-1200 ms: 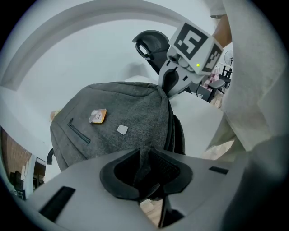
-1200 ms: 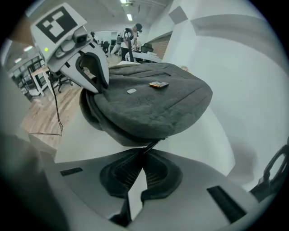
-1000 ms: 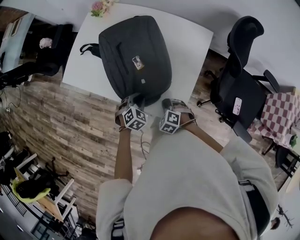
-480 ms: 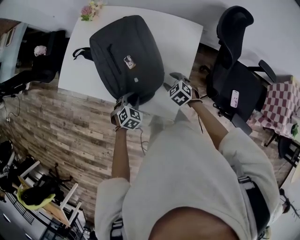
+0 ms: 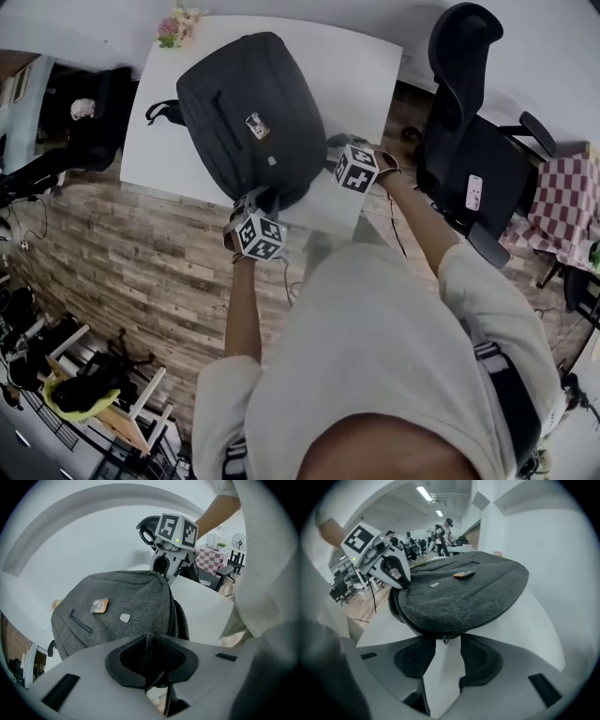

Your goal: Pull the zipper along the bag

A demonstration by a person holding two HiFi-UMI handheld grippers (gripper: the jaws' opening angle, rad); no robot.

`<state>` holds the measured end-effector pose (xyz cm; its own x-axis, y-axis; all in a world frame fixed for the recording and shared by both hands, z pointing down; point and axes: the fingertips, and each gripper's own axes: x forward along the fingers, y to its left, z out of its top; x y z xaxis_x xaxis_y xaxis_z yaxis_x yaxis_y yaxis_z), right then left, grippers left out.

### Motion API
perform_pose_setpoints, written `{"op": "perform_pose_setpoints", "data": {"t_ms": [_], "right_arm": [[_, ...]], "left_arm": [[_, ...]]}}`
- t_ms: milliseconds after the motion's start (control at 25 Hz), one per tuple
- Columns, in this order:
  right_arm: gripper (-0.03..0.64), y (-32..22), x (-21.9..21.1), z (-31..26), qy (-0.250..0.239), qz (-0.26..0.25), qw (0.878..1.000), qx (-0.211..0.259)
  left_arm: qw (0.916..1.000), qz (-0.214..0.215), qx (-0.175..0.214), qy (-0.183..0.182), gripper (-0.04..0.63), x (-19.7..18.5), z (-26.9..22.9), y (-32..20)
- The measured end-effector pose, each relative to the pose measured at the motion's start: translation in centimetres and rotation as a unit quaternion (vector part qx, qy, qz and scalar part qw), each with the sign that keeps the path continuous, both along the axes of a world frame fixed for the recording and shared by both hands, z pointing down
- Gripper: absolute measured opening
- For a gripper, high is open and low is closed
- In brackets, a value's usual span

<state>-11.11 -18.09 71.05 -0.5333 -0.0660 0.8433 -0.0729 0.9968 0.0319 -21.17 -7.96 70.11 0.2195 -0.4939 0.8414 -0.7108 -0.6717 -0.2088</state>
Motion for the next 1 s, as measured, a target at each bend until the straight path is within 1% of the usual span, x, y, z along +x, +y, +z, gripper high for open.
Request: {"op": "perform_pose_setpoints", "data": {"t_ms": [40, 120, 200, 240, 280, 400, 440, 480, 520, 600, 680, 800, 840, 1000], "right_arm": [[0.181, 0.1, 0.0, 0.1, 0.009, -0.023, 1.0, 0.003], [0.177, 0.0, 0.1, 0.1, 0.044, -0.068, 0.997, 0.018], [0.136, -0.5, 0.0, 0.2, 0.072, -0.091, 0.992, 0.042], [0.141, -0.6, -0.2, 0.3, 0.073, -0.09, 0.992, 0.046], [0.142, -0.6, -0.3, 0.5, 0.068, -0.081, 0.994, 0.041], [0.144, -0.7, -0.3, 0.9, 0.038, -0.029, 0.999, -0.007], [0.134, -0.7, -0.3, 1.0, 0.028, -0.014, 0.999, -0.025], [0.116, -0.6, -0.4, 1.0, 0.02, -0.006, 0.999, -0.037], [0.113, -0.5, -0.4, 1.0, 0.018, -0.01, 0.999, -0.036], [0.088, -0.4, -0.3, 1.1, 0.03, -0.033, 0.999, -0.013], [0.055, -0.6, 0.0, 1.2, 0.052, -0.05, 0.997, 0.015], [0.02, -1.0, 0.4, 1.1, 0.089, -0.064, 0.992, 0.07], [0.018, -1.2, 0.5, 1.0, 0.098, -0.06, 0.99, 0.084], [0.018, -3.1, 1.3, 1.2, 0.122, -0.011, 0.987, 0.107]], "left_arm": [[1.0, 0.001, 0.0, 0.0, 0.066, 0.0, 0.0, 0.0], [1.0, 0.003, 0.0, 0.0, 0.066, 0.0, 0.1, -0.1], [1.0, 0.003, 0.0, 0.0, 0.064, -0.1, 0.1, -0.1], [1.0, 0.003, 0.0, 0.0, 0.064, -0.1, 0.1, 0.0], [1.0, 0.002, 0.0, 0.0, 0.064, -0.1, 0.1, 0.0], [1.0, 0.002, 0.0, -0.002, 0.063, -0.1, 0.1, 0.1], [1.0, 0.002, 0.0, -0.003, 0.062, -0.1, 0.2, 0.1], [1.0, 0.002, -0.001, -0.003, 0.061, -0.2, 0.2, 0.1], [1.0, 0.002, -0.002, -0.004, 0.061, -0.2, 0.2, 0.1], [1.0, 0.003, -0.003, -0.006, 0.061, 0.0, 0.3, 0.1], [1.0, 0.003, -0.003, -0.008, 0.06, 0.1, 0.4, -0.3], [1.0, 0.0, -0.006, -0.007, 0.06, 0.1, 0.5, -0.2], [1.0, -0.002, -0.007, -0.006, 0.06, 0.3, 0.5, -0.3], [0.9999, -0.012, -0.005, -0.005, 0.06, 1.6, 0.3, -1.2]]}}
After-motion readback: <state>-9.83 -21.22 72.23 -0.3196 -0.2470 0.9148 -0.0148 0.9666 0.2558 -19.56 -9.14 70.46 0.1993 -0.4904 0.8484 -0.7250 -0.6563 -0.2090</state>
